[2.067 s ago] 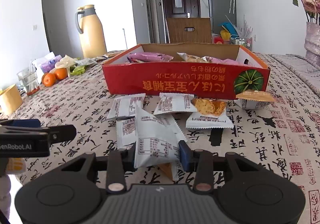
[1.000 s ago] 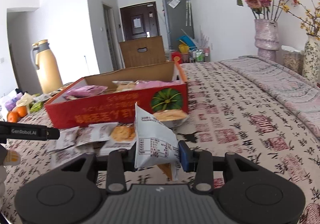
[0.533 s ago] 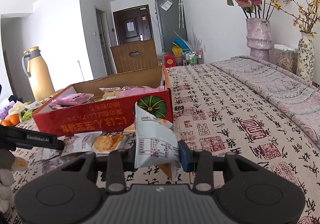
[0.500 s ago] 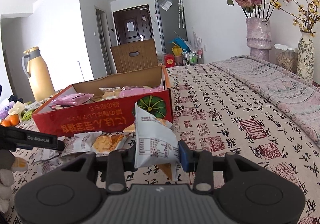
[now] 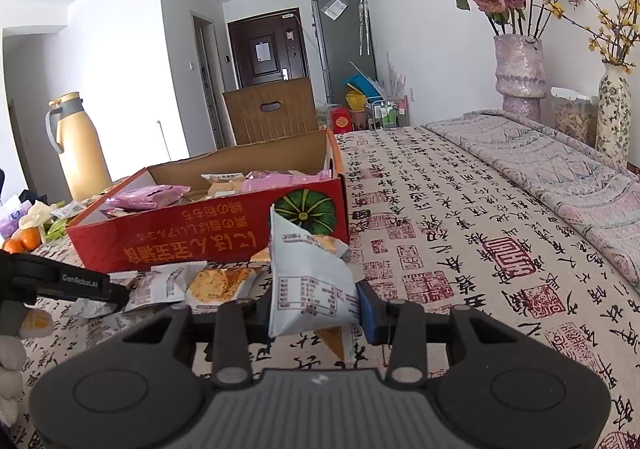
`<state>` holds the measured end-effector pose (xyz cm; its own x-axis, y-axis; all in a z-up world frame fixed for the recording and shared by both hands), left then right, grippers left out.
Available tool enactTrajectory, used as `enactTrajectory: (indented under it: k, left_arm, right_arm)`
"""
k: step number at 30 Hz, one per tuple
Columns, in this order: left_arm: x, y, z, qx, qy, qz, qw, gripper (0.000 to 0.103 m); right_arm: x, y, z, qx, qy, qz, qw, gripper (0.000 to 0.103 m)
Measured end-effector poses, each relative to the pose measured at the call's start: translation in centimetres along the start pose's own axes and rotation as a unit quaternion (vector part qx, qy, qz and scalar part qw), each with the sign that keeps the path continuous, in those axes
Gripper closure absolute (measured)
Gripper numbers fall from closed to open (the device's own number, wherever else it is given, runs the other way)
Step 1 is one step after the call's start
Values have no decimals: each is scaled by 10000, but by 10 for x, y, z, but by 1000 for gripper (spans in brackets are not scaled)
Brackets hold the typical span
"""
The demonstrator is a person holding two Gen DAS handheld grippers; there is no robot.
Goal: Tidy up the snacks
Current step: 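Lift the white packet with the right tool while the left tool grasps another white packet, then carry both white packets over the box and open both tools to drop them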
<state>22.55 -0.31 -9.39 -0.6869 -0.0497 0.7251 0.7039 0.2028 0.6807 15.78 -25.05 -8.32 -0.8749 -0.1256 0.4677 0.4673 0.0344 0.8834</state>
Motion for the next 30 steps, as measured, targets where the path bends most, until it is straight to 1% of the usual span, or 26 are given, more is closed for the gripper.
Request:
enactTrajectory:
  k: [6,13,21,30]
  left_arm:
    - [6,-2,2,8,-51,-45,10000,60]
    - [20,1,5,39,-118,-226,9997,60]
    - [50,10,6,22,-276,-591,9979,60]
    - [79,30,0,-55,-460,-1043,9935,60]
  right_arm:
    - [4,1,4,46,14,-24,10000,65]
    - [10,3,9,92,27,-74,9999,65]
    - [16,13,17,167,78,-191,9996,65]
    - [15,38,28,288,127,-427,9986,65]
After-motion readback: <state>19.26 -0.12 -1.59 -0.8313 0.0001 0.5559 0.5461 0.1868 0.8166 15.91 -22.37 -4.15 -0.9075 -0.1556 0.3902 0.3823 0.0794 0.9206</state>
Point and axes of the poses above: each gripper's, at about its wrist camera, not at the fingertips, and x roughly against the way its jaws point, z to its left, y to its top, the point moved 7 cm from there along -x, roughly the way its jaws point, and after that the axes turned 9 degrees about x, right-handed, at the moved point
